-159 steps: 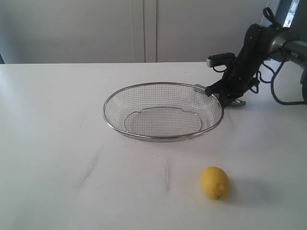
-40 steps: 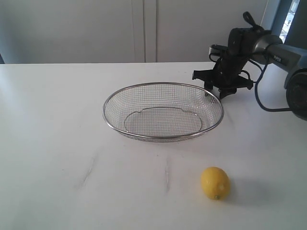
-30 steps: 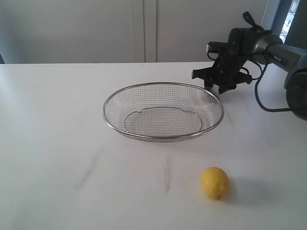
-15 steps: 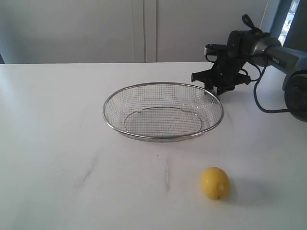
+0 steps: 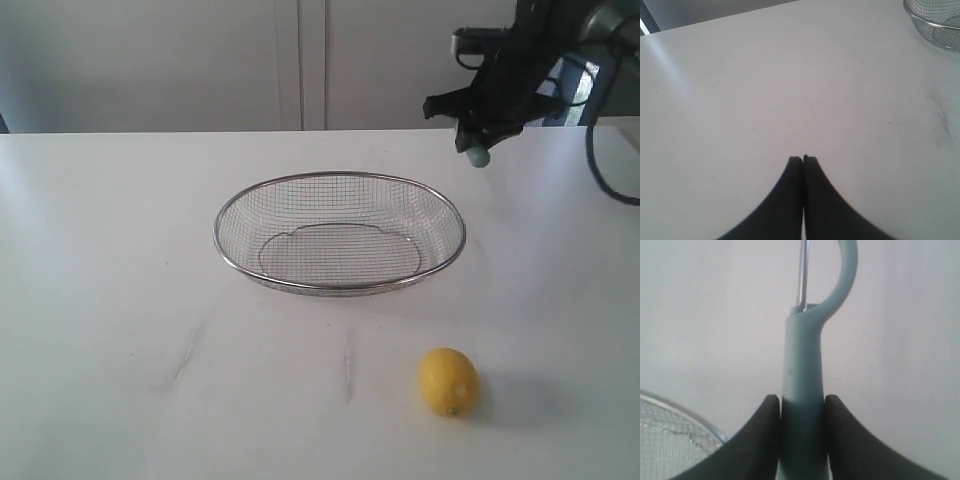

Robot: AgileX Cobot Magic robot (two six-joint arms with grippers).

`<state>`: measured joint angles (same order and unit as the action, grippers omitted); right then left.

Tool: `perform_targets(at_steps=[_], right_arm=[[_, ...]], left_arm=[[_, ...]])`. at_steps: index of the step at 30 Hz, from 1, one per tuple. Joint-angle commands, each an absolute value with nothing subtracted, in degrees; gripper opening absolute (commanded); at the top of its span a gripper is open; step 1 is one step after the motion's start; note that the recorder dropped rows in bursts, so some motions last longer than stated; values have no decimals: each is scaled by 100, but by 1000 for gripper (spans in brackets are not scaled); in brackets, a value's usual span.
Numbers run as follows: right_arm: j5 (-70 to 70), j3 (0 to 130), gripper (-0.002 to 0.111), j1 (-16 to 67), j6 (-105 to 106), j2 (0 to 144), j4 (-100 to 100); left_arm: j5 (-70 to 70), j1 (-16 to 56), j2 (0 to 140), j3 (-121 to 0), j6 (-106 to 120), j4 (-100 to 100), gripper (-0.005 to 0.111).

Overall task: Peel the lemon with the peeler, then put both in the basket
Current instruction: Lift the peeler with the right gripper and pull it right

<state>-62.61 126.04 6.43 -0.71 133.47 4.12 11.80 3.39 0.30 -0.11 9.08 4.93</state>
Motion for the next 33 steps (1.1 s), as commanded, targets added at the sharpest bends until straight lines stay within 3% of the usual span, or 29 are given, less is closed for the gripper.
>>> perform_targets(at_steps=[1, 12, 19, 28, 33], right_arm=[[-6905, 12319, 0, 569, 193, 12617, 394], [-6754, 9919, 0, 569, 879, 10188, 445], [-6526, 7140, 0, 569, 2030, 7536, 882], [-6996, 5713, 0, 569, 2895, 5412, 1727], [-6996, 5470, 0, 569, 2820, 5204, 1727]], left_arm=[[1206, 365, 0, 0, 904, 509, 0], [1206, 365, 0, 0, 904, 509, 0], [1206, 365, 0, 0, 904, 509, 0], [1206, 365, 0, 0, 904, 509, 0], [1206, 365, 0, 0, 904, 509, 0]])
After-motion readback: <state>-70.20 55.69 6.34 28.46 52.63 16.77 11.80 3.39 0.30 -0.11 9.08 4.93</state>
